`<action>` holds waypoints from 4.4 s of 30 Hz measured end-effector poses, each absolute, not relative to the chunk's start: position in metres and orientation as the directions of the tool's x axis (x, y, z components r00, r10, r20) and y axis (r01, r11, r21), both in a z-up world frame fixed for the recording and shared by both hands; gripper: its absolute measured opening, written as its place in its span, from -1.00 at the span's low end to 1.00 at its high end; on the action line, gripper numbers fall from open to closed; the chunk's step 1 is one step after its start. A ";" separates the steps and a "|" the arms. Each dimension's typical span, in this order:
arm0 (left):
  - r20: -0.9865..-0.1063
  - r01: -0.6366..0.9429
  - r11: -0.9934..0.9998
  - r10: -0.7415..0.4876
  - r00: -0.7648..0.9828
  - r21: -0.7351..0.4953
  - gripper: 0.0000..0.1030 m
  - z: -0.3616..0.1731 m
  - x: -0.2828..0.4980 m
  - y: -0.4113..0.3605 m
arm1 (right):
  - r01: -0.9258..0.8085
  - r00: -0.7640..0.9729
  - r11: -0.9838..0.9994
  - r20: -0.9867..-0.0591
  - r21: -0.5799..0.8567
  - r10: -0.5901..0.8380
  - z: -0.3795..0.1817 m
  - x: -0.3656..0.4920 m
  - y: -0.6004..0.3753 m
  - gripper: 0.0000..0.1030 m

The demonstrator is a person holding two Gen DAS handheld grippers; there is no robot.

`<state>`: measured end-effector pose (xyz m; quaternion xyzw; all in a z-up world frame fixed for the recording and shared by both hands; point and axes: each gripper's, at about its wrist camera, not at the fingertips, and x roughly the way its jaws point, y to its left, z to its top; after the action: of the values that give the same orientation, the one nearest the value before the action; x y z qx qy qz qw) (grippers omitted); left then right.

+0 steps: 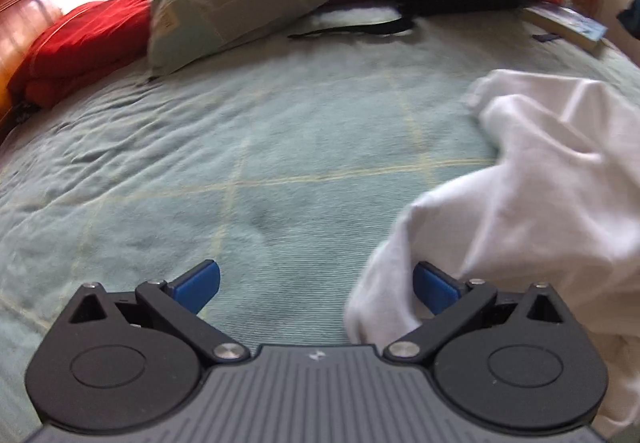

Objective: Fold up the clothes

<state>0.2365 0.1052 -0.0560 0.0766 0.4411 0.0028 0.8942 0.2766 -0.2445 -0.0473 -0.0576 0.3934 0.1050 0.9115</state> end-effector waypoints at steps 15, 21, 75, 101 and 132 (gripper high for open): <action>-0.828 0.027 0.988 0.110 0.550 0.149 0.99 -0.067 0.247 0.108 | -0.232 0.642 0.966 -0.764 -0.112 0.065 -0.065 0.311 -0.229 1.00; -0.857 0.141 0.988 -0.014 0.516 0.069 0.98 -0.053 0.236 0.109 | -0.147 0.697 0.981 -0.717 -0.125 0.013 -0.044 0.313 -0.257 1.00; -0.707 -0.091 0.943 0.302 0.640 0.320 0.98 -0.037 0.353 0.149 | 0.011 0.716 0.994 -0.693 -0.111 -0.086 -0.028 0.368 -0.320 1.00; -0.717 0.081 0.979 0.081 0.692 0.189 0.99 -0.037 0.179 0.041 | -0.033 0.528 0.998 -0.847 0.045 0.056 -0.054 0.306 -0.268 1.00; -0.694 0.049 0.989 0.064 0.717 0.142 0.99 -0.045 0.114 0.044 | 0.198 0.479 0.854 -0.713 -0.481 -0.512 -0.054 0.320 -0.336 1.00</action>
<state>0.1140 0.0443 -0.0452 0.0752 0.3764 0.0042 0.9234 0.3204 -0.3357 -0.0543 -0.1690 0.4651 -0.2107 0.8430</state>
